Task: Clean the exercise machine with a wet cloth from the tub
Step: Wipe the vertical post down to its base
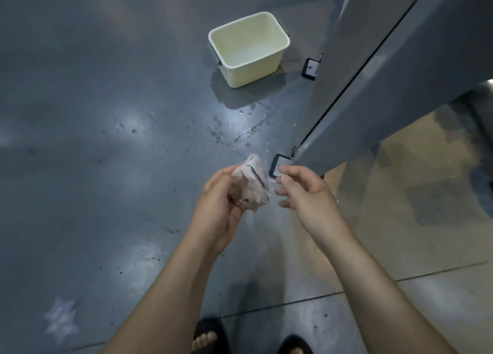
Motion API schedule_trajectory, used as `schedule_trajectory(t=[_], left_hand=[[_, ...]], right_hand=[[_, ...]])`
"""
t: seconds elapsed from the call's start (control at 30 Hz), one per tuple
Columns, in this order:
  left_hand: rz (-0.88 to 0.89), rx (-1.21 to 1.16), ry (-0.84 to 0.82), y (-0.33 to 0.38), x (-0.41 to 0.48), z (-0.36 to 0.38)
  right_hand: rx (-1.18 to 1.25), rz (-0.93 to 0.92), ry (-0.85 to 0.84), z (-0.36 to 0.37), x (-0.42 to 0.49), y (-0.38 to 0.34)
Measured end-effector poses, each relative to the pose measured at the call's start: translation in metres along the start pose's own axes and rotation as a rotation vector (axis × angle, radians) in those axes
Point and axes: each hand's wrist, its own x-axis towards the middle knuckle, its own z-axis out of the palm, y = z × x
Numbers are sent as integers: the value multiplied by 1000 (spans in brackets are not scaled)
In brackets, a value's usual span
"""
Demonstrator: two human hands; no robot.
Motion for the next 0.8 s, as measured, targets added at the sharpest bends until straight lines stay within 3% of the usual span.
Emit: schedule_trajectory(t=[0.13, 0.27, 0.37, 0.5, 0.6, 0.8], left_hand=[[-65, -196, 128, -5, -46, -20], [-101, -180, 207, 18, -105, -26], [-152, -179, 169, 68, -127, -31], [-192, 103, 13, 155, -135, -31], [-130, 359, 9, 224, -130, -23], [-45, 388, 121, 313, -78, 2]], right_hand=[[-120, 61, -124, 33, -35, -1], [-212, 110, -150, 50, -66, -28], [-244, 137, -175, 57, -81, -70], [-235, 89, -166, 69, -80, -144], [-151, 64, -134, 75, -64, -208], [-27, -16, -173, 81, 1, -304]])
